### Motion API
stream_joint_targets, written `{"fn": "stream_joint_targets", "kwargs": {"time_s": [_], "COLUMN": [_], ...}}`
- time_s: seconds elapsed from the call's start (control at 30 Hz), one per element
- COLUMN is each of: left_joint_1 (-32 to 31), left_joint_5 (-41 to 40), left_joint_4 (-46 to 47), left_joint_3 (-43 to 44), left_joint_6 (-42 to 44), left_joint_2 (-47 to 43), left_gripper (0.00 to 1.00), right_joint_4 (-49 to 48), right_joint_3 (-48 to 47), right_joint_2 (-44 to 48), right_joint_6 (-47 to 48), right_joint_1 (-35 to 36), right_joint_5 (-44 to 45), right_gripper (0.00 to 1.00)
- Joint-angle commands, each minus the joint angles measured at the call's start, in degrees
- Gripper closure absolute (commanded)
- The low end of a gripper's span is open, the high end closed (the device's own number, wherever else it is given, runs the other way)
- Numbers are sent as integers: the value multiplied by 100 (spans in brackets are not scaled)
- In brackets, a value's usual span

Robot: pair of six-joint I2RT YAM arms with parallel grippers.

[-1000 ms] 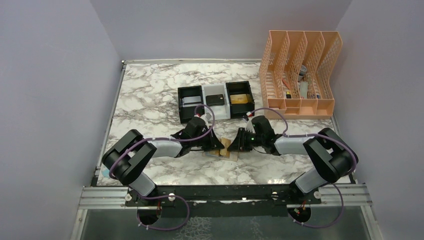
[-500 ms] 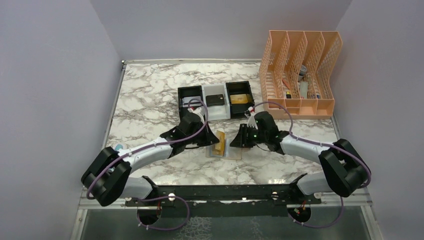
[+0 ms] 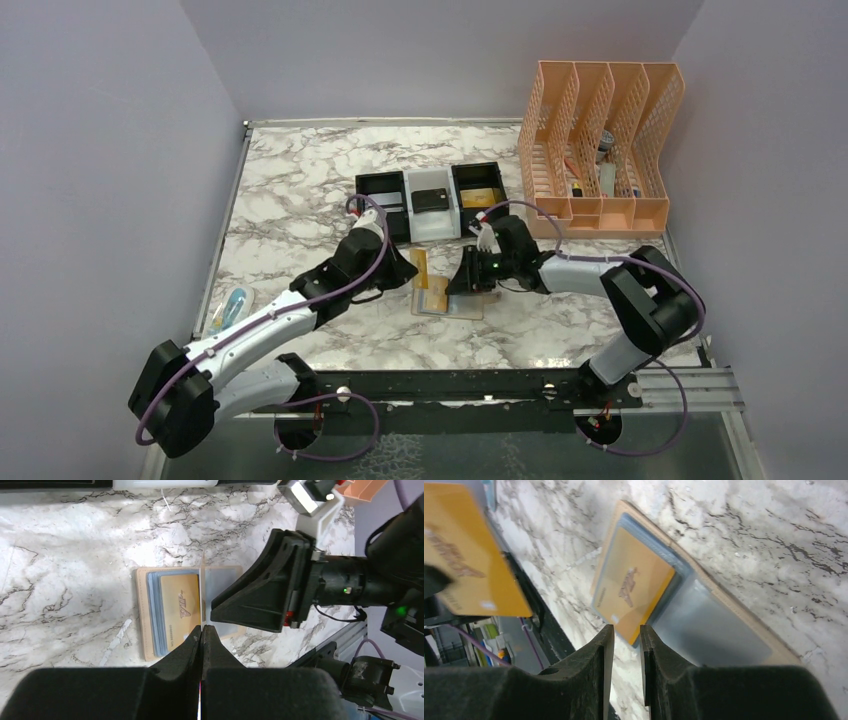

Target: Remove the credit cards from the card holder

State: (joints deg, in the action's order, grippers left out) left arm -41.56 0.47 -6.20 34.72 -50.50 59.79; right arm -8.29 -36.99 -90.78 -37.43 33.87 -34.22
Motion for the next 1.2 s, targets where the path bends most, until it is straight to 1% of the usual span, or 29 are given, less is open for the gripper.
{"fn": "stream_joint_targets", "kwargs": {"time_s": [0.0, 0.13, 0.3, 0.37, 0.43, 0.5, 0.53, 0.6, 0.7, 0.8, 0.83, 0.9, 0.93, 1.0, 1.07, 1.17], "left_joint_1": [43, 43, 51, 98, 237, 528, 718, 1077, 1437, 1559, 1571, 1572, 1571, 1572, 1572, 1564], "left_joint_5": [-154, 66, 247, 448, 850, 1383, 1667, 2155, 2779, 3246, 3430, 3672, 3772, 3897, 4013, 4177], "left_joint_4": [62, 311, 593, 767, 1009, 1351, 1569, 1941, 2383, 2810, 2934, 3225, 3358, 3581, 3791, 4088], "left_joint_3": [-169, -261, -240, -215, -228, -364, -454, -642, -794, -886, -905, -920, -932, -934, -924, -904], "left_joint_6": [-36, -82, 66, 172, 269, 244, 191, 56, -37, -196, -242, -334, -371, -434, -494, -620], "left_joint_2": [-134, -46, 108, 173, 192, 145, 109, 18, -50, -36, -25, -27, -33, -41, -5, 77], "left_gripper": [100, 100, 100, 100, 100, 100, 100, 100, 100, 100, 100, 100, 100, 100, 100, 100], "right_joint_4": [234, 738, 802, 831, 1007, 1116, 1089, 797, -156, -1165, -1294, -994, -799, -453, -316, -431], "right_joint_3": [-254, -150, -207, -275, -389, -446, -428, -239, 388, 1224, 1415, 1416, 1339, 1147, 967, 820], "right_joint_2": [-389, -156, 509, 806, 1087, 1368, 1516, 1853, 2489, 3443, 3768, 4299, 4517, 4645, 4554, 4091], "right_joint_6": [214, 407, 662, 678, 715, 728, 713, 605, 499, 587, 604, 753, 862, 934, 769, 307], "right_joint_1": [50, 49, 47, 45, 34, -45, -150, -454, -927, -1005, -1005, -1005, -1005, -1005, -1005, -1005], "right_joint_5": [91, 991, 992, 1147, 1503, 1849, 1855, 1667, 1366, 2044, 2270, 2598, 2613, 2307, 1710, 734], "right_gripper": [74, 74, 69, 63, 55, 46, 43, 39, 37, 36, 35, 32, 32, 30, 29, 28]}}
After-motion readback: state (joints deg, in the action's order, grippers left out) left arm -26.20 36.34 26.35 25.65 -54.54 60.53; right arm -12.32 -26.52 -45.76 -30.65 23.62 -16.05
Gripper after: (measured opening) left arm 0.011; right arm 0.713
